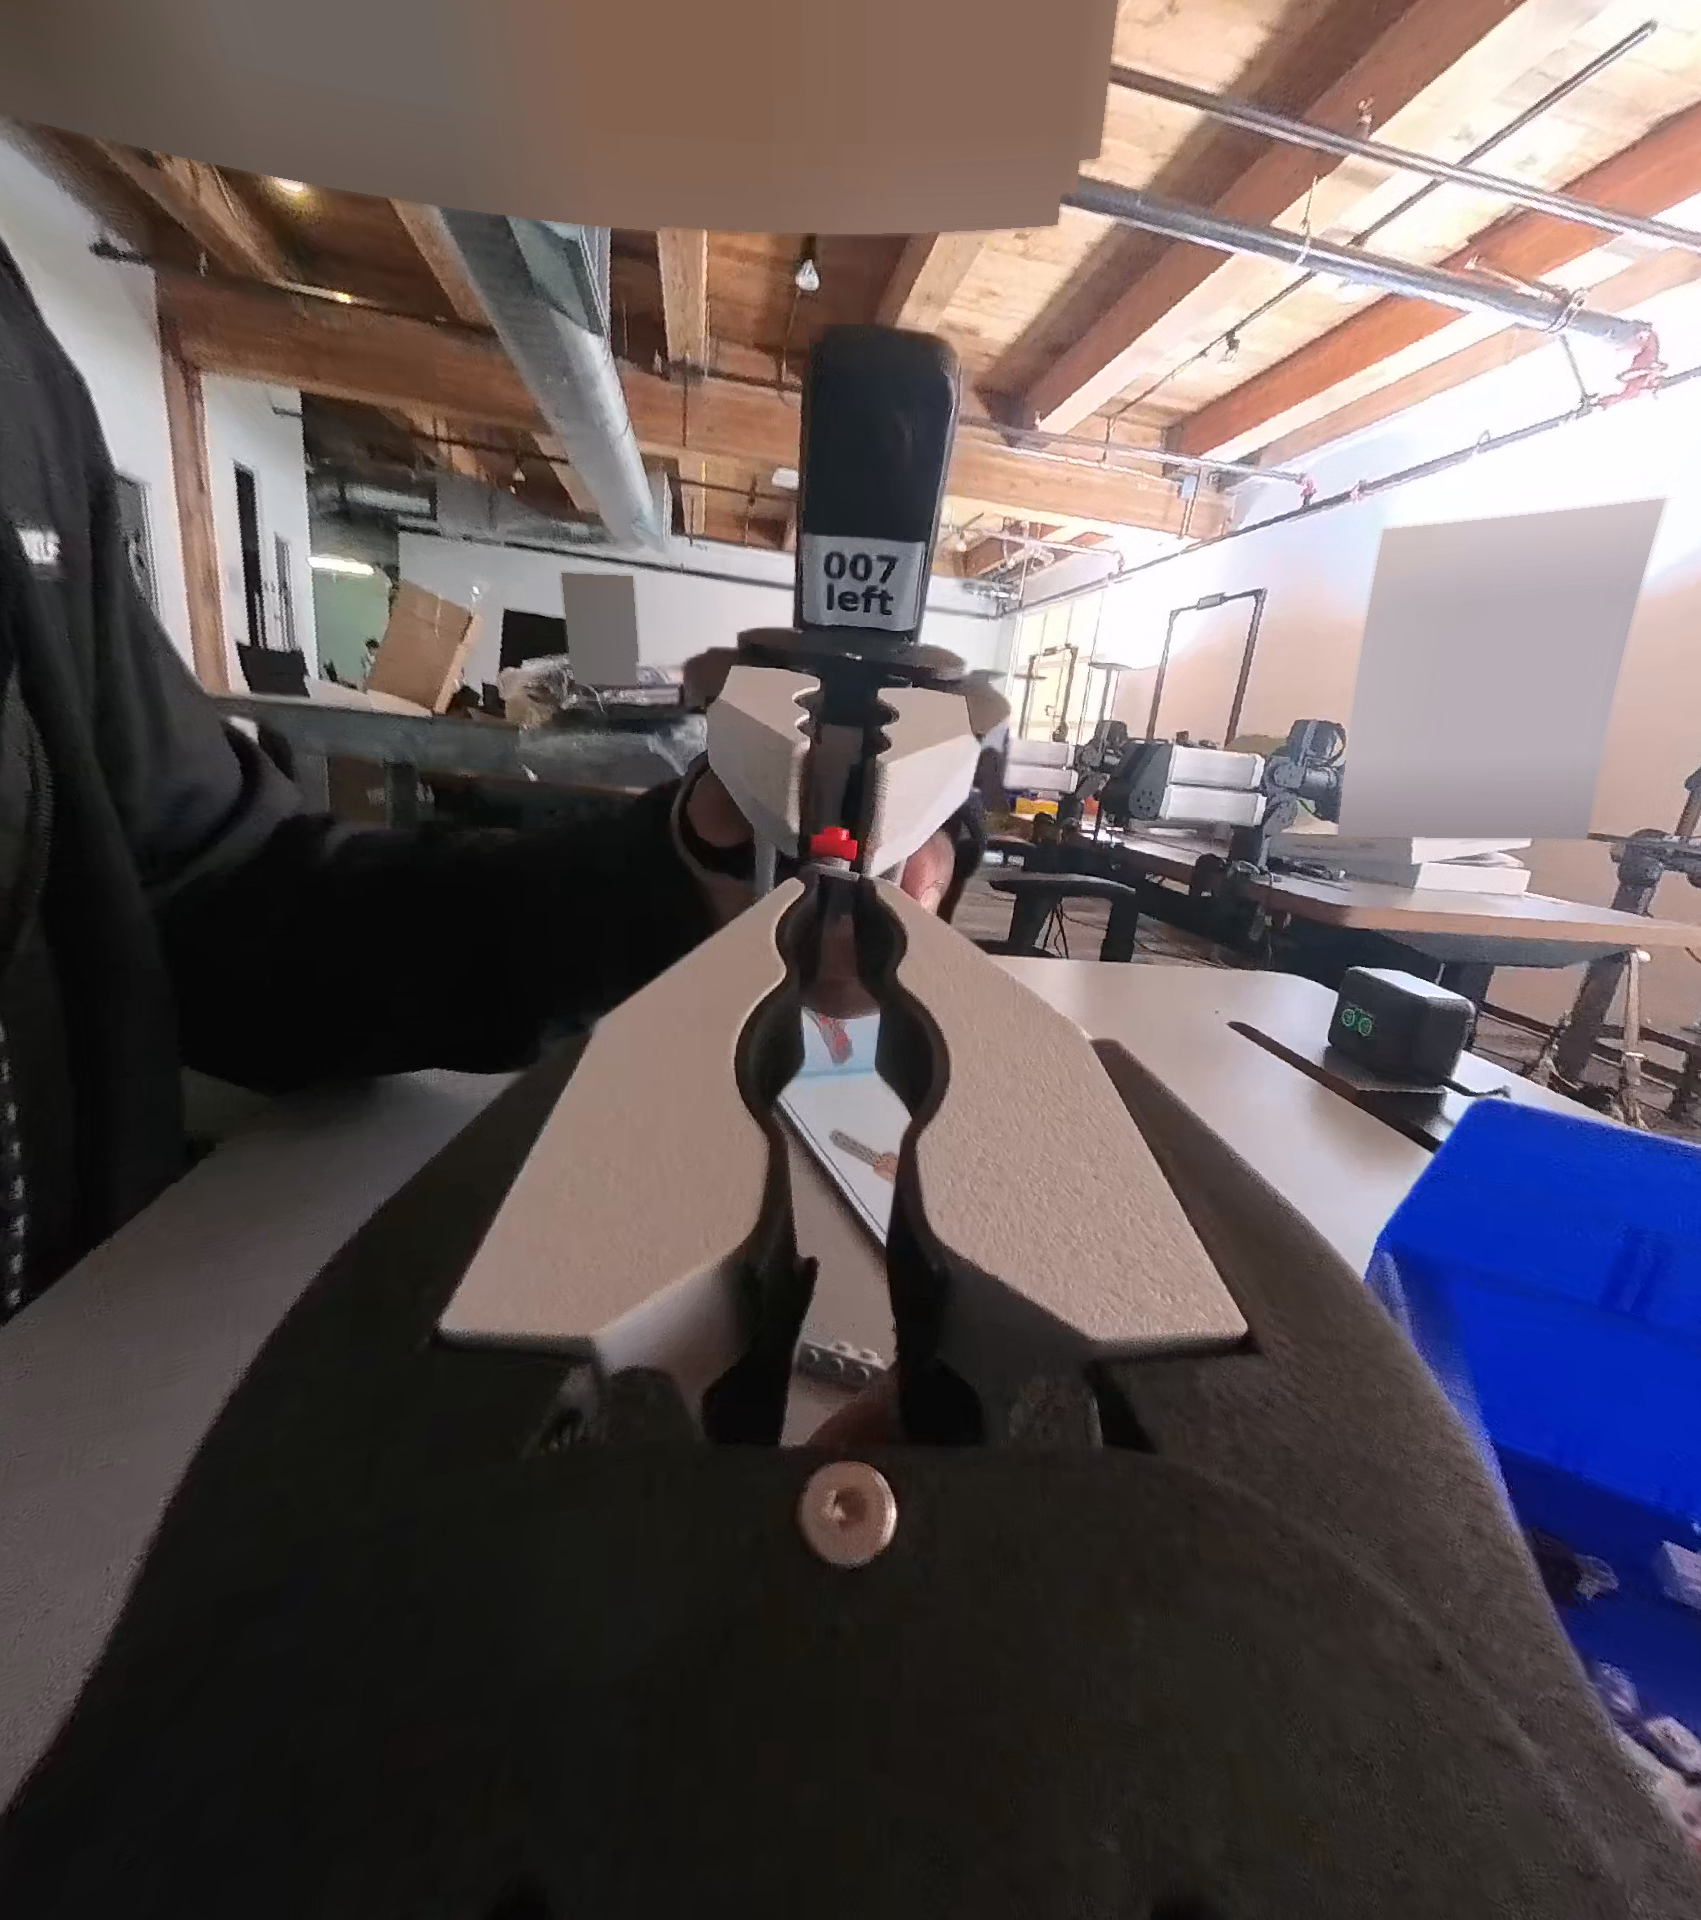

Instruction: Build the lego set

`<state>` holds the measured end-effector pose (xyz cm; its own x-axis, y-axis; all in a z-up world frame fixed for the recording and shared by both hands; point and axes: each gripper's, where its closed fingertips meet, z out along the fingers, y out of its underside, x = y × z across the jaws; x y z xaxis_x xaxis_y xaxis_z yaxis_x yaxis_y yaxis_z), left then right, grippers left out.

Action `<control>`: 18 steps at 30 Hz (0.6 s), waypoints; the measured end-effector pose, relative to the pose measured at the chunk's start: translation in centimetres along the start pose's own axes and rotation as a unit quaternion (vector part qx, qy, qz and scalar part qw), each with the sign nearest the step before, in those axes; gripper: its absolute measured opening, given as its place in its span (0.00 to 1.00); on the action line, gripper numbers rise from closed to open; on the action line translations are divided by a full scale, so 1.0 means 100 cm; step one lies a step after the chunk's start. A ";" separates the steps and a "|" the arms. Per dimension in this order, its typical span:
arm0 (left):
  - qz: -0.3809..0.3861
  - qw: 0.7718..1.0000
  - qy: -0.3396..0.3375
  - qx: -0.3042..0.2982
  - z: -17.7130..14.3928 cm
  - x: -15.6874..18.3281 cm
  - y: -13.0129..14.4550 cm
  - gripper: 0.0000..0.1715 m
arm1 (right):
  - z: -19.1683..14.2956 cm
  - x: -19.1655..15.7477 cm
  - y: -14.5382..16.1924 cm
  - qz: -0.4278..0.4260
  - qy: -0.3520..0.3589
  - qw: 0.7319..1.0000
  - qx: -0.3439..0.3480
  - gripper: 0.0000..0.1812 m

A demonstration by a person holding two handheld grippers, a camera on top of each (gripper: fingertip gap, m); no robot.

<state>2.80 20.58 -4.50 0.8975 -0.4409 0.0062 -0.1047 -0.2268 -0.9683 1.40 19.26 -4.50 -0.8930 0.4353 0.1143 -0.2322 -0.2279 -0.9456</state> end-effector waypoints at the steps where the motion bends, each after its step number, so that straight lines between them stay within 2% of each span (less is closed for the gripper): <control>1: -0.002 1.000 0.002 -0.005 0.001 0.001 -0.002 0.04 | -0.001 -0.001 -0.002 0.005 -0.002 1.000 0.008 0.05; 7: -0.020 1.000 0.001 -0.024 0.012 0.002 -0.014 0.04 | -0.010 -0.001 -0.015 0.033 -0.006 0.998 0.053 0.05; 18: -0.036 0.999 -0.017 -0.037 0.017 -0.002 -0.023 0.06 | -0.014 0.005 -0.024 0.012 0.029 0.997 0.077 0.05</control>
<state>3.59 22.65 -2.70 0.9181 -0.3908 0.0655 -0.0692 -0.3209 -0.9446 2.00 21.24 -2.54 -0.8764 0.4765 0.0701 -0.2711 -0.3677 -0.8896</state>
